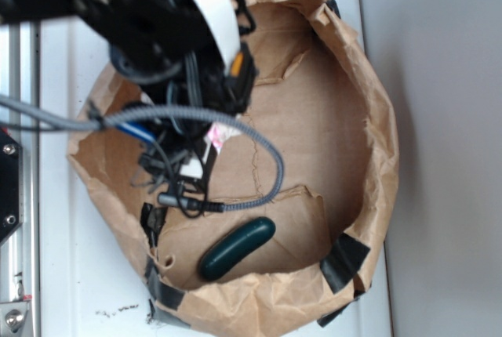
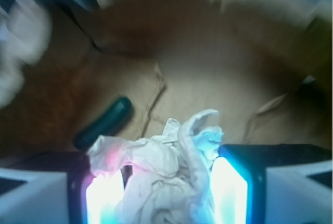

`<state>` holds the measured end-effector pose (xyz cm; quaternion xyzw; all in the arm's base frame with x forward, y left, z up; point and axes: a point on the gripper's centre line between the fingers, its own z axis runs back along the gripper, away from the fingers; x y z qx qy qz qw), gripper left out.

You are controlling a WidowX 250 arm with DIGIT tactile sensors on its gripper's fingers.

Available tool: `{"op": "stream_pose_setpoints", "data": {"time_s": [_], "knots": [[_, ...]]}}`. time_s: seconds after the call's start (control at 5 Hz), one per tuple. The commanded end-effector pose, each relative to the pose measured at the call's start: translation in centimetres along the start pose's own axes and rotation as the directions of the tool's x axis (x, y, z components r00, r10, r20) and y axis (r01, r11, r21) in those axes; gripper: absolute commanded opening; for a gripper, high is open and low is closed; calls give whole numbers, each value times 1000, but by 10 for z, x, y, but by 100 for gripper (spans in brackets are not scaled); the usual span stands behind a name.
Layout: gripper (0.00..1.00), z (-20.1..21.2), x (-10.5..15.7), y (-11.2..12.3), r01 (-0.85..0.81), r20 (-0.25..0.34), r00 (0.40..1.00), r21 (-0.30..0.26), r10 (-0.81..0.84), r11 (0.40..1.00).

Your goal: Grab the white paper.

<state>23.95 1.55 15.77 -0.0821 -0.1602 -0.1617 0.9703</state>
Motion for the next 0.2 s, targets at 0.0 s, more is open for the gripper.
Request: {"op": "stream_pose_setpoints", "data": {"time_s": [0.0], "knots": [[0, 39, 0, 2, -23, 4, 1000, 80, 23, 997]]}}
